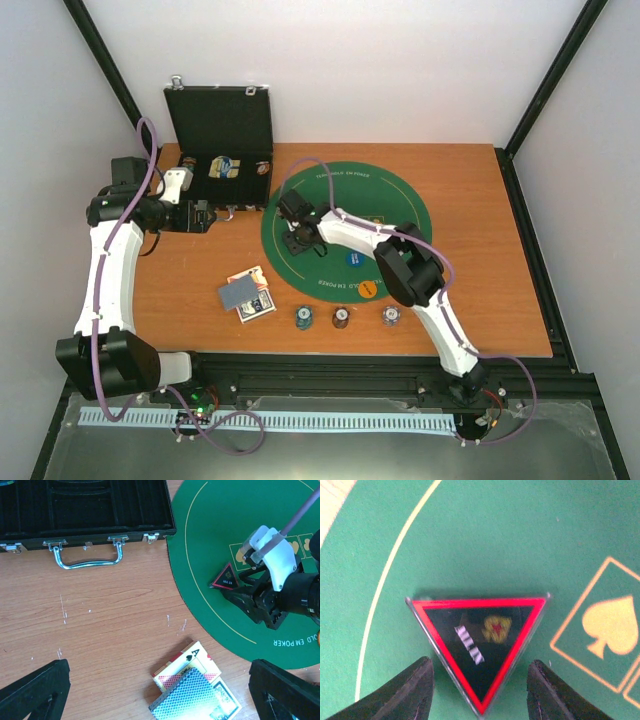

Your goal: Distribute texas hold em gaming equipment

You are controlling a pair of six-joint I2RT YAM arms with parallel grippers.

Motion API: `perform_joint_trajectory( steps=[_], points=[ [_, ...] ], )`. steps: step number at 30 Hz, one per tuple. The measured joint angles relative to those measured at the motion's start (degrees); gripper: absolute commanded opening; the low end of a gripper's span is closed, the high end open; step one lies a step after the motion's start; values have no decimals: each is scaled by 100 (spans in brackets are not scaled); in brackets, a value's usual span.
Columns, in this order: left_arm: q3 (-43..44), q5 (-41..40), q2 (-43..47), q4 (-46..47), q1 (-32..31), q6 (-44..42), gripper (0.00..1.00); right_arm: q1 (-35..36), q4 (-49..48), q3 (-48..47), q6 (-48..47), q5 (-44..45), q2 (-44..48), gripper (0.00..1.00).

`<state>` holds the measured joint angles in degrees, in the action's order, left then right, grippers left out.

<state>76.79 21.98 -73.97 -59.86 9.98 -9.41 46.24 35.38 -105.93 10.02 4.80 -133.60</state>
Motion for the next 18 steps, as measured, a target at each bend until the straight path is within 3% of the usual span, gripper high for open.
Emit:
perform_joint_trajectory(
  steps=[5,13,18],
  points=[
    [0,44,-22,7,0,42,100,-98,20,896,66,-81,737,59],
    [-2,160,-140,42,0,109,100,-452,74,3038,398,337,3047,65],
    [-4,256,-140,107,0,142,100,-487,-11,4076,575,389,3405,64]
  ],
)
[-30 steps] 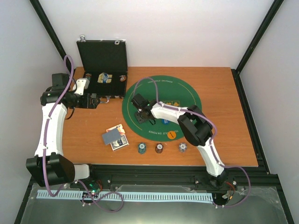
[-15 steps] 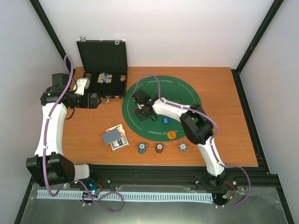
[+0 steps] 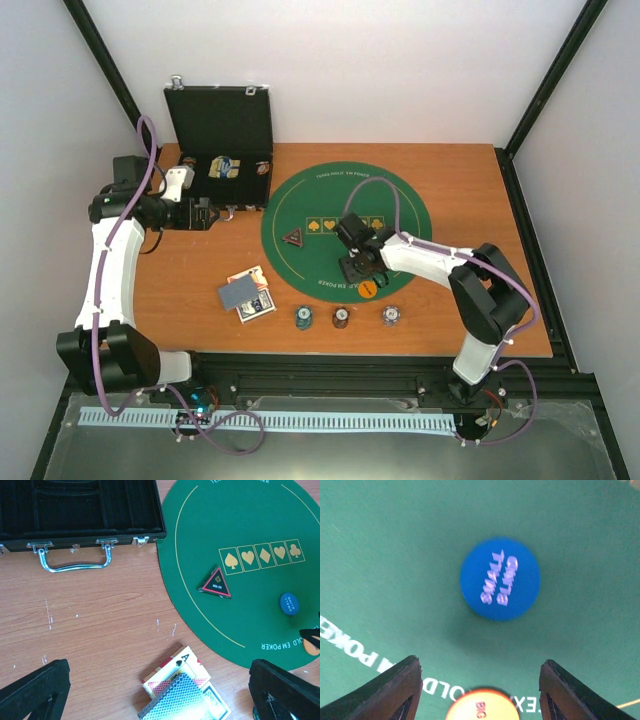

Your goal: Distribute texas hold em gaming equipment

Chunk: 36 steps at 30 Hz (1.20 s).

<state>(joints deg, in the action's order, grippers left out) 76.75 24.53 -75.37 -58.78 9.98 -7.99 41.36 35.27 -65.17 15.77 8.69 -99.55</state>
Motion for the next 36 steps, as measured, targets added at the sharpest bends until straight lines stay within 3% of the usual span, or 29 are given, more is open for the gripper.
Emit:
perform_joint_trajectory(
  steps=[11,23,36],
  points=[
    [2,278,0,-131,0,-173,100,-232,-269,181,61,-136,-455,51],
    [-13,317,22,-184,0,-431,100,-597,-553,-411,-79,-433,-1029,24],
    [-98,295,22,-151,0,-426,100,-1244,-415,-2428,-221,-271,-2441,22]
  ],
)
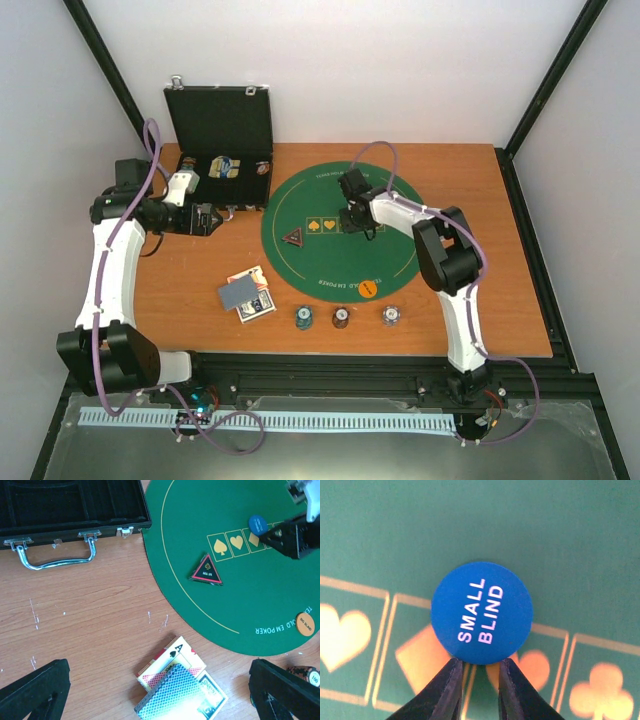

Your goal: Distribute texas hold em gaming equipment

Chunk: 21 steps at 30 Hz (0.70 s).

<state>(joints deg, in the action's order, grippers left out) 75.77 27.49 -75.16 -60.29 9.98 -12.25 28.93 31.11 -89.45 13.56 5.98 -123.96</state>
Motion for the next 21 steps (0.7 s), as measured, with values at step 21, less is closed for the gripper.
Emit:
perform_joint_trajectory(
  steps=[21],
  points=[
    [-9,127,-378,162,0,48,100,-319,1303,-4113,-33,282,-2371,31]
  ],
)
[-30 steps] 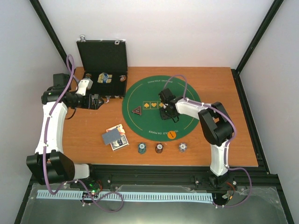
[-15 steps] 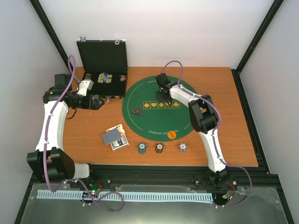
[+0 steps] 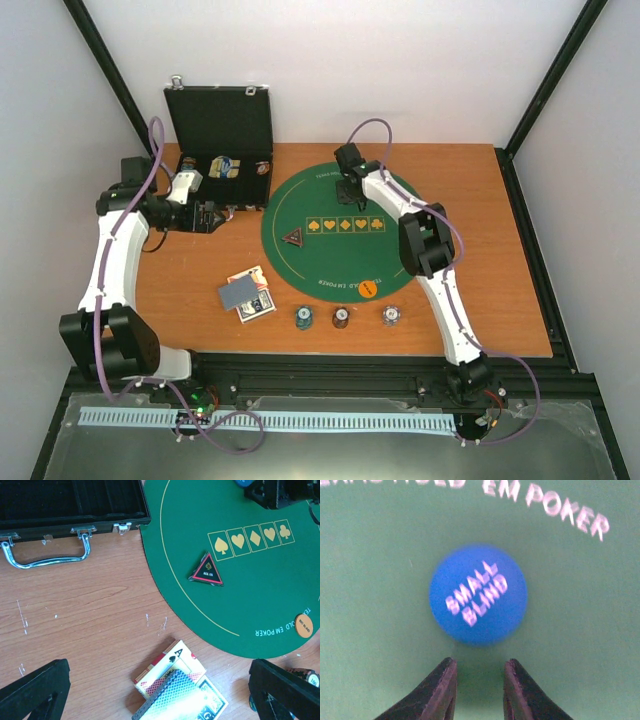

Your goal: Distribute texas hold em gaming equipment

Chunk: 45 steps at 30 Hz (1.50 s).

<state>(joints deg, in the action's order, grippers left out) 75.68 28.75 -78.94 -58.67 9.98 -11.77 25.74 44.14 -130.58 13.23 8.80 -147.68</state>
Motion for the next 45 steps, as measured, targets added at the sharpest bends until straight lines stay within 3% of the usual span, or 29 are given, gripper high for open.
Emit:
perform_joint_trajectory(
  steps=[4,8,13,20,25,45],
  points=[
    [0,0,-28,-11,0,-4,100,120,-116,1349,-7,136,870,50],
    [0,20,33,-96,0,-59,100,503,-367,3440,96,192,2566,62],
    [-9,144,160,-308,0,-201,100,1252,-726,5517,367,109,4592,65],
    [-39,199,354,-444,0,-269,100,2105,-922,7427,964,92,5436,62],
    [-39,238,363,-542,0,-372,100,2227,-935,7897,1182,103,5615,57],
    [367,81,177,-1084,0,-925,100,1834,-1176,7930,1165,269,5322,50]
  ],
)
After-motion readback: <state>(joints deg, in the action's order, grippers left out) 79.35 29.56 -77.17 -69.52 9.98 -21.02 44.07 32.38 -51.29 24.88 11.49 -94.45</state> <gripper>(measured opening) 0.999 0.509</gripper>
